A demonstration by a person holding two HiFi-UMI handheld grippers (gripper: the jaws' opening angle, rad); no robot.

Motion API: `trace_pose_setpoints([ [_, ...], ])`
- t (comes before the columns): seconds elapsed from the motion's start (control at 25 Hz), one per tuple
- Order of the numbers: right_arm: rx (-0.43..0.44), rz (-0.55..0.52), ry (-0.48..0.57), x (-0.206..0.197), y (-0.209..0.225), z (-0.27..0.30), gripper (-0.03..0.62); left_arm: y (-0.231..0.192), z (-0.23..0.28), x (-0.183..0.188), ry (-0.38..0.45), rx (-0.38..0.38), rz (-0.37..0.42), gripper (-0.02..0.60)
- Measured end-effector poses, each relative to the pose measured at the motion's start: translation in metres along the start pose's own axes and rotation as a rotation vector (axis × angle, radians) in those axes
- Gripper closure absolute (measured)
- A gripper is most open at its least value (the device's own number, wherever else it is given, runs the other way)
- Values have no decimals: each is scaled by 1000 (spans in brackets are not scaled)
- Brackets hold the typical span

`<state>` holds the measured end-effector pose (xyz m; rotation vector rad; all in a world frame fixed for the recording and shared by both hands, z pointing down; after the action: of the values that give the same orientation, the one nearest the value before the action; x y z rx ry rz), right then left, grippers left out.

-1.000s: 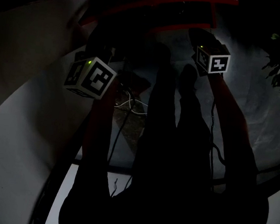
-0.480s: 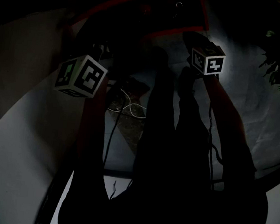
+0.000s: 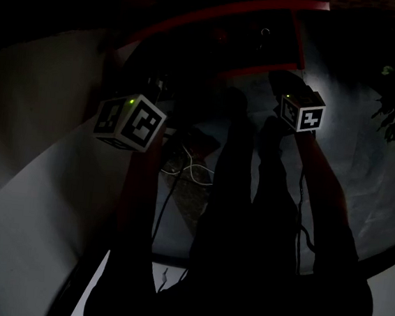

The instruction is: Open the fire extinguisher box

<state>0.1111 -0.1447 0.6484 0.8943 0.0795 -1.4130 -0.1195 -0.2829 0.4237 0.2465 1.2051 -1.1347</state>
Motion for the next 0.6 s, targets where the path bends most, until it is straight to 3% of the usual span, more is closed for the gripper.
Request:
trace_pose_setpoints([
  [0.24,-8,-10,13,4,-1,1,594,1,0,6,-19,-4,67,581],
  [0.6,-21,-7,5,3,0,-1,594,3,0,5,-31,-14,76,580],
])
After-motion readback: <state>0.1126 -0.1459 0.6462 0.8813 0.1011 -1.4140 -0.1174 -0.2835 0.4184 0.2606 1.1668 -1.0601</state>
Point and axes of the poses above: the fingertips, and each gripper's own axes: z forward along the fingers, y to its right, x out of its top, the point moved 6 cm from there along -z, backward along the fingers, and after that the axes turned 1 degree about -x, right-handed, at the moved point
